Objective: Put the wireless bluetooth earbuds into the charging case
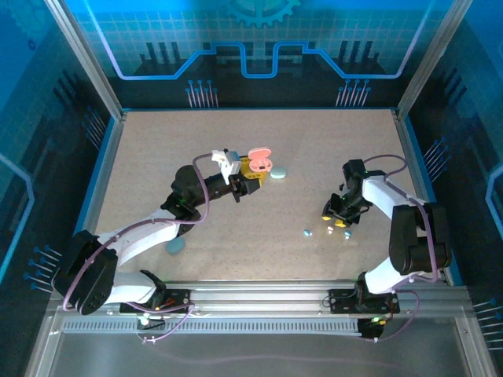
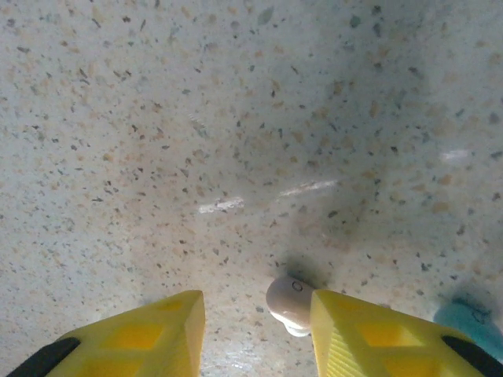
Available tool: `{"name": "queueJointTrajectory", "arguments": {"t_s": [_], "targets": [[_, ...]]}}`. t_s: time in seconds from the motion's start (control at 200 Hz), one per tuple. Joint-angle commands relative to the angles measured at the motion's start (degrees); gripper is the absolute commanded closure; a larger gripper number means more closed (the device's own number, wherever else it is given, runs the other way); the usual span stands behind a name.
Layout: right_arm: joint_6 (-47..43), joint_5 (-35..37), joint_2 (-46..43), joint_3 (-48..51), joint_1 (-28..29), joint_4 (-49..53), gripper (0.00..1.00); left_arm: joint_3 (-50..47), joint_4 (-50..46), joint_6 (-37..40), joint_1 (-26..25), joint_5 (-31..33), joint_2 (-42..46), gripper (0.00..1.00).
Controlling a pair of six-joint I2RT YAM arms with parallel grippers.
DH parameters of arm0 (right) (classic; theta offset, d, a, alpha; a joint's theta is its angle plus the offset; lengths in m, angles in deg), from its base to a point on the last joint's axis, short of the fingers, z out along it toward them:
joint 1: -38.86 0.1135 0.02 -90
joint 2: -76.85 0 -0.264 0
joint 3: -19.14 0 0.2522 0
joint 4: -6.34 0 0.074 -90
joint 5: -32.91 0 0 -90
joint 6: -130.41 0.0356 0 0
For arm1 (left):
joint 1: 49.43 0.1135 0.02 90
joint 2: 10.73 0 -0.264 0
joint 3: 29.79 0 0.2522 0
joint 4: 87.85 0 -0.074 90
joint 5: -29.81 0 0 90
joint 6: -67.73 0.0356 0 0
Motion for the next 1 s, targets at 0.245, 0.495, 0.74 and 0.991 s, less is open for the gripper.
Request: {"name": "queueJointTrajectory", "arguments": {"t_s": [0.245,0.495,0.74,0.991], "targets": [[0.26,-1.94,3.43,2.39,-0.30,-1.38,0.58,-0.25,1.78,-0.24,0.18,-0.85,1.26,0.68],[0.88,-2.87,4.17,2.80,1.01,-1.34,0.59,-0.25,1.94,-0.36,0.19,-0.92,1.18,0.68],[1.31,-4.26,1.45,3.31,1.49,-0.27,0.63,0.36,2.05,-0.55,0.08,-1.40,0.74,0.68],[1.58,-6.90,0.57,3.45,2.73,0.11,0.63,0.37,1.98,-0.55,-0.01,-1.34,0.74,0.68]]}}
